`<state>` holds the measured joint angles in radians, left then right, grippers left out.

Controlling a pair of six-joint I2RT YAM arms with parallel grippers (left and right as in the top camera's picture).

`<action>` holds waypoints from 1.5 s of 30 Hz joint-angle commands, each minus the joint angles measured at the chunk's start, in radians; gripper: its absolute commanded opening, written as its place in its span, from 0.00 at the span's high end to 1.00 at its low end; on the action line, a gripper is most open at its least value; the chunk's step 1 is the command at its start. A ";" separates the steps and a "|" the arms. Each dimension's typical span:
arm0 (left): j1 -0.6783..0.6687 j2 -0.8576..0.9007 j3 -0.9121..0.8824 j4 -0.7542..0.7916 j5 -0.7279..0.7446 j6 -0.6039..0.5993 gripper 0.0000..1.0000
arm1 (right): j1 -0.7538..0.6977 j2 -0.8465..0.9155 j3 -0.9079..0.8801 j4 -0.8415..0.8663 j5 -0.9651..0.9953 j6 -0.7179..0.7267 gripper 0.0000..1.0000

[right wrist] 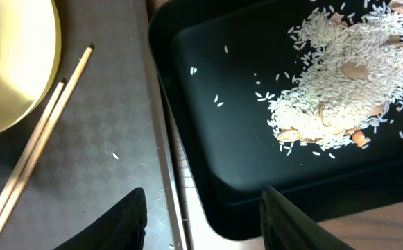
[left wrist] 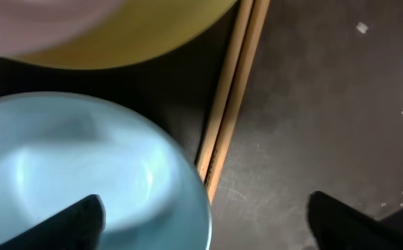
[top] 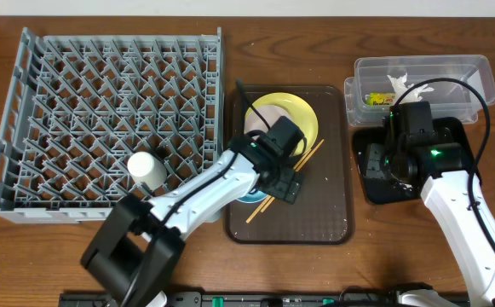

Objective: Sort waste into correct bins and load items into the dishwasher rack
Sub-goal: 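Move the left gripper to the light-blue bowl and grasp its rim, then carry the light-blue bowl to the rack's back row and set it tilted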

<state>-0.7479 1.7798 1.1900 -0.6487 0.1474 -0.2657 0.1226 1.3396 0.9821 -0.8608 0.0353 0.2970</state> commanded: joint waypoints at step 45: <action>-0.005 0.046 0.001 -0.047 0.002 -0.002 0.94 | -0.004 -0.014 0.019 -0.015 0.017 0.016 0.49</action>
<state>-0.7502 1.8378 1.1892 -0.6727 0.1329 -0.2615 0.1226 1.3396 0.9821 -0.8738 0.0383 0.3038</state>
